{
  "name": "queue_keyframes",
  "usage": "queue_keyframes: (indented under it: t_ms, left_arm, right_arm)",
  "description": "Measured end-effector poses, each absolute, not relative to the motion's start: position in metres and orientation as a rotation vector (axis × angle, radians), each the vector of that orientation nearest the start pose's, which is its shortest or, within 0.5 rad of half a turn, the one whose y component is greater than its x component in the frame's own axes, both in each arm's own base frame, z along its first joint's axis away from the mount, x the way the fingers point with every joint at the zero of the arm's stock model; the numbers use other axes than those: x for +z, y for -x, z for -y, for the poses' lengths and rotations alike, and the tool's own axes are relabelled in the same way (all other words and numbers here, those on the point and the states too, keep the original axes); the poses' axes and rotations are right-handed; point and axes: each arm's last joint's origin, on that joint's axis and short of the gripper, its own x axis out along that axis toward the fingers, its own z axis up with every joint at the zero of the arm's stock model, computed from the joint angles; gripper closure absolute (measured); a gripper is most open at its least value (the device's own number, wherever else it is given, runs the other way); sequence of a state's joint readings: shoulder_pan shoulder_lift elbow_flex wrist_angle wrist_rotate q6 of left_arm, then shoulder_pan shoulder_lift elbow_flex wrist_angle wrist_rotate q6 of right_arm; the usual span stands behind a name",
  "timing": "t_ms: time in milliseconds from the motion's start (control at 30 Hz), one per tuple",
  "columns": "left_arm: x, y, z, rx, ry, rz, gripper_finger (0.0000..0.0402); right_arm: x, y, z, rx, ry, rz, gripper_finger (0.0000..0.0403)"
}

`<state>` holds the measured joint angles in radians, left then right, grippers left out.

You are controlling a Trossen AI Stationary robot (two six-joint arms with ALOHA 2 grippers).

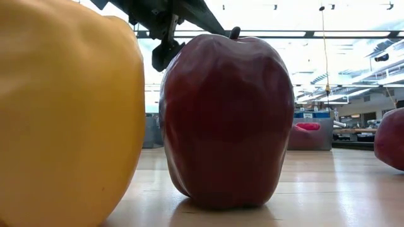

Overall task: Sort produce into baskets
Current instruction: Put the red bell pepper into the top right black transparent bin

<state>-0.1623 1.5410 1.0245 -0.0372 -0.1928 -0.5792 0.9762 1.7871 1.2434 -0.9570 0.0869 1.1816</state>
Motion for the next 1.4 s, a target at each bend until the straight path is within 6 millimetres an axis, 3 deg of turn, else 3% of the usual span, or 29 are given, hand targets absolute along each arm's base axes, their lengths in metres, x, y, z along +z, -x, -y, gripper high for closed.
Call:
queue_keyframes:
  t_ms: [167, 400, 567, 833, 1067, 1233, 1400]
  left_arm:
    - [0.256, -0.328, 0.035, 0.222, 0.5, -0.505, 0.0009]
    - [0.263, -0.316, 0.021, 0.262, 0.449, -0.559, 0.0009]
    - [0.259, -0.314, 0.017, 0.279, 0.444, -0.593, 0.0009]
    - [0.258, -0.315, 0.012, 0.289, 0.434, -0.594, 0.0009]
    - [0.259, -0.315, -0.012, 0.361, 0.46, -0.574, 0.0009]
    - [0.259, -0.315, -0.024, 0.404, 0.491, -0.561, 0.0009]
    - [0.259, -0.314, -0.032, 0.429, 0.499, -0.559, 0.0009]
  right_arm:
    - [0.209, -0.186, -0.248, -0.245, -0.206, -1.378, 0.0109]
    - [0.26, -0.188, -0.182, -0.529, -0.251, -1.202, 0.0106]
    - [0.29, -0.195, -0.121, -0.712, -0.282, -1.086, 0.0106]
    - [0.318, -0.199, -0.007, -0.905, -0.329, -1.082, 0.0104]
    - [0.313, -0.197, 0.101, -1.003, -0.339, -1.132, 0.0105]
    - [0.283, -0.188, 0.172, -0.989, -0.4, -1.261, 0.0105]
    - [0.252, -0.18, 0.219, -0.987, -0.43, -1.352, 0.0104]
